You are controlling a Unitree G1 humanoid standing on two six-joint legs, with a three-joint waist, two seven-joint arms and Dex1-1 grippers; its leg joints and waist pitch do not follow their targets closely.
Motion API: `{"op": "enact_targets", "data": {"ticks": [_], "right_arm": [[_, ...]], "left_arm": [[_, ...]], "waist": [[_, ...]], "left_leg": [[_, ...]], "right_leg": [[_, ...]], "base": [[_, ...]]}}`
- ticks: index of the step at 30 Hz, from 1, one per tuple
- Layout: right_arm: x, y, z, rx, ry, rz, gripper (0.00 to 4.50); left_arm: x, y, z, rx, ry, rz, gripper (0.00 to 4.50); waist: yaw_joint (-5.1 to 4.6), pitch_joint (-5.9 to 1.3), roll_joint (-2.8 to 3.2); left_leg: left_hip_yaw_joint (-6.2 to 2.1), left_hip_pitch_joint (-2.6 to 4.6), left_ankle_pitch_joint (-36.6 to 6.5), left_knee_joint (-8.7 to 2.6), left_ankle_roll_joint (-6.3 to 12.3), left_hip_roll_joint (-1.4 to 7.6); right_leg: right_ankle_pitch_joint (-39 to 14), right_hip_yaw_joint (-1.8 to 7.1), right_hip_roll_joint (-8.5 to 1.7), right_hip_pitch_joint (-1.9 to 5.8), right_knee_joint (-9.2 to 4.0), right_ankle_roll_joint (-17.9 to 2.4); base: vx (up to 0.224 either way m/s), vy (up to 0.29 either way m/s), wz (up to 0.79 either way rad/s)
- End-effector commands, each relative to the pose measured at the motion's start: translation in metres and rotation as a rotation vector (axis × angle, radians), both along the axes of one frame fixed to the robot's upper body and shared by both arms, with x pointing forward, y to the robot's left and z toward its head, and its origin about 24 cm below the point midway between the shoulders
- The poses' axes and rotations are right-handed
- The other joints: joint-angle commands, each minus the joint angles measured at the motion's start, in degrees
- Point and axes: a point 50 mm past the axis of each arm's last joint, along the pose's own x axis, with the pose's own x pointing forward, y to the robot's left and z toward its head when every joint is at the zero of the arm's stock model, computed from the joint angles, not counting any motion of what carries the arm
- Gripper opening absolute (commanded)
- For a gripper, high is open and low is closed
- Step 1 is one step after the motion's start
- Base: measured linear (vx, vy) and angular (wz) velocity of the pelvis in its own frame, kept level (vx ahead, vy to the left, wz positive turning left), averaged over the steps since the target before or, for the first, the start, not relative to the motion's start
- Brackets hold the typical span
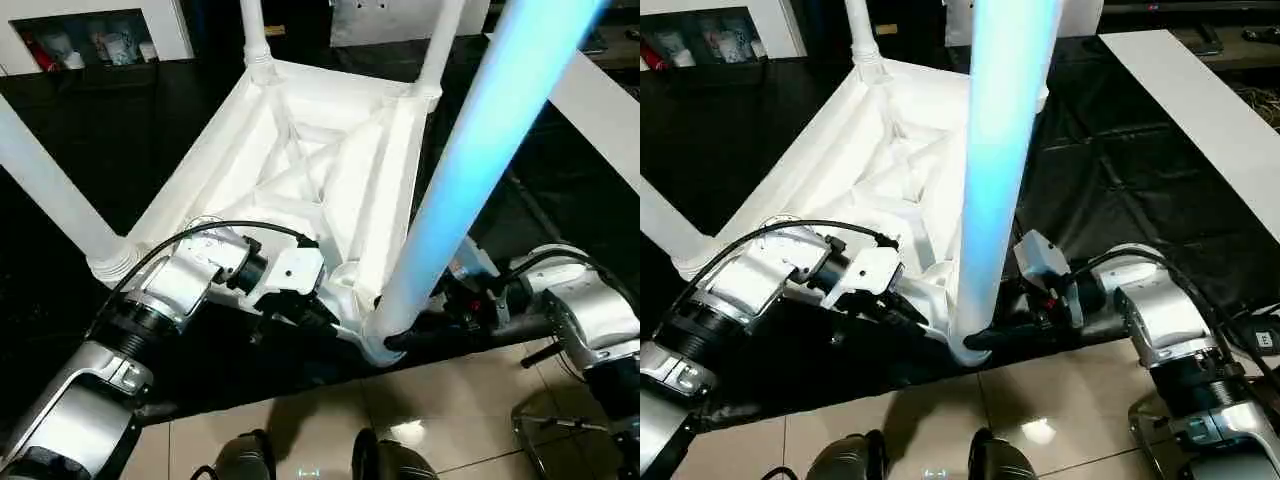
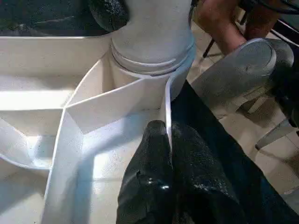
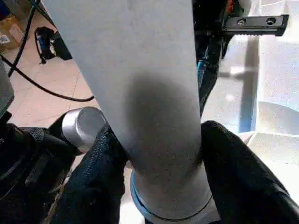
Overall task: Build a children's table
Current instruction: Rotate leg to tighten
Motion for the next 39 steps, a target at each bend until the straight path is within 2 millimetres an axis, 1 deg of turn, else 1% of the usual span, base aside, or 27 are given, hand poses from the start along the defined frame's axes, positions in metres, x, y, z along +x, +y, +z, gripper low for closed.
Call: {"op": "enact_targets", "data": {"ticks": [1,6,7,8,9,10,11,12,14,15,16,17,18,19,20,22,24,25,26,27,28,29,31,32,36,37,39], "right_arm": [[-0.005,0.001,-0.002,-0.002,0.044,0.029,2.09],[-0.006,0.002,-0.001,0.071,0.089,-0.072,2.05],[-0.005,0.005,-0.001,0.099,0.103,-0.139,2.05],[-0.002,0.009,-0.004,0.118,0.079,-0.265,2.05],[-0.002,0.009,-0.004,0.118,0.079,-0.265,2.05],[0.003,0.013,-0.008,0.111,0.053,-0.367,2.05],[0.008,0.016,-0.01,0.115,0.037,-0.456,2.05],[0.01,0.018,-0.011,0.126,0.036,-0.508,2.05],[0.011,0.019,-0.011,0.131,0.036,-0.536,2.04],[0.015,0.022,-0.013,0.149,0.033,-0.621,2.04],[0.018,0.029,-0.014,0.167,0.029,-0.696,2.04],[0.018,0.029,-0.014,0.167,0.029,-0.696,2.03],[0.025,0.04,-0.017,0.182,0.026,-0.864,2.02],[0.025,0.04,-0.017,0.182,0.026,-0.864,2.01],[0.031,0.046,-0.019,0.181,0.032,-0.984,2.0],[0.037,0.053,-0.022,0.174,0.039,-1.135,2.0],[0.044,0.062,-0.024,0.189,0.06,-1.312,2.0],[0.044,0.063,-0.024,0.191,0.061,-1.323,2.34],[0.046,0.067,-0.024,0.2,0.067,-1.369,2.54],[0.048,0.072,-0.021,0.213,0.043,-1.4,2.54],[0.049,0.077,-0.015,0.243,0.005,-1.407,2.68],[0.049,0.076,-0.013,0.255,-0.001,-1.409,2.78],[0.049,0.075,-0.011,0.27,-0.007,-1.415,2.9],[0.048,0.071,-0.01,0.277,-0.013,-1.398,3.12],[0.045,0.061,-0.008,0.286,-0.027,-1.351,3.37],[0.043,0.049,-0.005,0.293,-0.048,-1.3,3.57],[0.041,0.043,-0.004,0.293,-0.056,-1.274,3.67]], "left_arm": [[-0.007,-0.005,-0.008,0.044,0.042,-0.053,0.0],[-0.002,-0.003,-0.006,-0.001,0.079,0.088,0.0],[0.0,-0.003,-0.006,-0.017,0.087,0.147,0.0],[0.003,-0.005,-0.007,-0.047,0.099,0.261,0.0],[0.003,-0.005,-0.007,-0.047,0.099,0.261,0.0],[0.006,-0.008,-0.007,-0.075,0.102,0.336,0.0],[0.008,-0.012,-0.007,-0.099,0.107,0.395,0.0],[0.01,-0.015,-0.007,-0.114,0.11,0.429,0.0],[0.011,-0.016,-0.007,-0.122,0.111,0.448,0.0],[0.013,-0.022,-0.008,-0.141,0.119,0.5,0.0],[0.018,-0.031,-0.009,-0.162,0.116,0.557,0.0],[0.018,-0.031,-0.009,-0.162,0.116,0.557,0.0],[0.026,-0.049,-0.009,-0.2,0.11,0.653,0.0],[0.026,-0.049,-0.009,-0.2,0.11,0.653,0.0],[0.029,-0.059,-0.008,-0.22,0.106,0.704,0.0],[0.032,-0.072,-0.007,-0.235,0.091,0.752,0.0],[0.035,-0.088,-0.004,-0.27,0.064,0.811,0.0],[0.035,-0.089,-0.003,-0.273,0.062,0.815,0.0],[0.035,-0.095,-0.002,-0.287,0.053,0.833,0.0],[0.035,-0.101,-0.001,-0.294,0.035,0.842,0.0],[0.035,-0.104,0.001,-0.295,0.007,0.848,0.0],[0.036,-0.103,0.001,-0.294,0.005,0.851,0.0],[0.036,-0.101,0.001,-0.294,0.004,0.856,0.0],[0.036,-0.098,0.001,-0.291,0.002,0.847,0.0],[0.037,-0.088,0.001,-0.292,0.01,0.825,0.0],[0.036,-0.079,0.0,-0.291,0.013,0.794,0.0],[0.036,-0.074,-0.001,-0.288,0.016,0.78,0.0]], "waist": [[-0.29,-4.55,-0.42],[-0.25,-4.36,-0.44],[-0.33,-4.38,-0.49],[-0.55,-4.02,-0.47],[-0.59,-3.95,-0.57],[-0.77,-3.59,-0.66],[-0.99,-3.65,-0.76],[-1.84,-3.51,-0.95],[-2.53,-3.46,-1.04],[-3.11,-3.48,-1.19],[-3.29,-3.52,-0.85],[-3.51,-3.54,-0.96],[-3.55,-3.62,-0.95],[-3.6,-3.69,-0.69],[-3.67,-3.64,-0.81],[-3.74,-3.73,-0.4],[-3.89,-3.89,-0.34],[-3.97,-3.9,-0.31],[-3.93,-4.1,-0.15],[-3.93,-4.1,0.01],[-3.93,-4.22,-0.02],[-3.82,-4.27,-0.06],[-3.63,-4.27,-0.03],[-3.58,-4.25,-0.22],[-3.38,-3.99,-0.27],[-3.4,-3.92,-0.54],[-3.42,-3.82,-0.35]], "left_leg": [[-1.13,0.78,-2.78,-2.73,9.42,3.59],[-1.25,0.77,-3.39,-2.89,8.45,3.73],[-1.23,0.77,-3.81,-2.92,8.29,3.62],[-1.26,0.73,-5.09,-3.13,7.23,3.5],[-1.27,0.69,-5.76,-3.2,6.56,3.53],[-1.38,0.79,-8.25,-3.36,5.5,3.08],[-1.49,0.72,-8.5,-3.4,4.62,3.04],[-1.83,0.46,-9.1,-3.55,3.18,2.57],[-1.99,0.19,-8.78,-3.64,2.91,2.41],[-1.98,0.01,-8.5,-3.68,3.02,2.3],[-2.0,0.14,-8.83,-3.57,3.5,2.2],[-1.75,0.24,-8.69,-3.48,3.79,2.09],[-1.71,0.45,-8.52,-3.41,3.94,2.08],[-1.66,0.47,-8.04,-3.36,4.01,2.0],[-1.63,0.64,-8.33,-3.43,3.75,1.94],[-1.81,0.53,-8.03,-3.57,3.35,2.04],[-1.78,0.71,-8.49,-3.59,3.11,2.1],[-1.72,0.77,-8.45,-3.61,3.19,2.12],[-1.68,0.86,-7.9,-3.55,3.36,2.26],[-1.57,0.85,-7.33,-3.53,3.81,2.33],[-1.52,0.79,-6.81,-3.5,4.31,2.3],[-1.45,0.67,-6.1,-3.47,5.11,2.21],[-1.41,0.5,-5.35,-3.43,6.33,2.14],[-1.37,0.47,-4.81,-3.44,6.91,2.16],[-1.36,0.46,-6.03,-3.5,7.44,2.22],[-1.4,0.46,-6.19,-3.56,7.46,2.21],[-1.44,0.39,-6.43,-3.59,7.52,2.36]], "right_leg": [[-8.42,3.29,-5.0,4.16,-2.53,-15.56],[-9.34,3.37,-5.07,4.17,-2.67,-15.35],[-10.12,3.31,-5.08,4.19,-2.83,-15.18],[-13.42,3.33,-5.07,4.13,-3.29,-14.26],[-15.01,3.37,-5.16,4.12,-3.49,-13.52],[-21.34,3.17,-5.28,3.99,-4.39,-11.76],[-23.08,3.21,-5.34,4.15,-4.37,-10.92],[-28.39,2.85,-5.3,4.2,-5.1,-8.42],[-29.82,2.72,-5.23,4.36,-5.26,-7.33],[-30.13,2.71,-5.06,4.34,-5.35,-6.46],[-30.59,2.7,-5.11,4.13,-5.56,-6.14],[-30.33,2.78,-4.92,3.94,-5.76,-5.93],[-29.76,2.8,-4.86,3.75,-5.75,-6.13],[-29.11,2.81,-4.73,3.69,-5.73,-6.25],[-29.21,2.72,-4.61,3.51,-5.93,-6.03],[-28.09,2.64,-4.64,3.59,-5.7,-6.27],[-26.83,2.71,-4.67,3.49,-5.69,-6.58],[-26.06,2.79,-4.64,3.37,-5.68,-6.89],[-22.53,2.96,-4.64,3.47,-5.33,-7.87],[-18.77,3.09,-4.49,3.39,-4.96,-8.99],[-15.61,3.14,-4.42,3.61,-4.61,-9.95],[-12.96,3.22,-4.43,3.87,-4.33,-10.73],[-11.04,3.23,-4.53,4.14,-4.17,-11.18],[-10.15,3.23,-4.49,4.19,-4.09,-11.38],[-13.41,3.2,-4.62,4.25,-4.43,-10.66],[-14.35,3.11,-4.53,4.31,-4.56,-10.27],[-15.47,3.18,-4.7,4.2,-4.56,-10.1]], "base": [[0.0,0.0,0.0],[0.0,0.0,0.0],[0.0,0.0,0.0],[0.0,0.0,0.0],[0.0,0.0,0.0],[0.0,0.0,0.0],[0.0,0.0,0.0],[0.0,0.0,0.0],[0.0,0.0,0.0],[0.0,0.0,0.0],[0.0,0.0,0.0],[0.0,0.0,0.0],[0.0,0.0,0.0],[0.0,0.0,0.0],[0.0,0.0,0.0],[0.0,0.0,0.0],[0.0,0.0,0.0],[0.0,0.0,0.0],[0.0,0.0,0.0],[0.0,0.0,0.0],[0.0,0.0,0.0],[0.0,0.0,0.0],[0.0,0.0,0.0],[0.0,0.0,0.0],[0.0,0.0,0.0],[0.0,0.0,0.0],[0.0,0.0,0.0]]}}
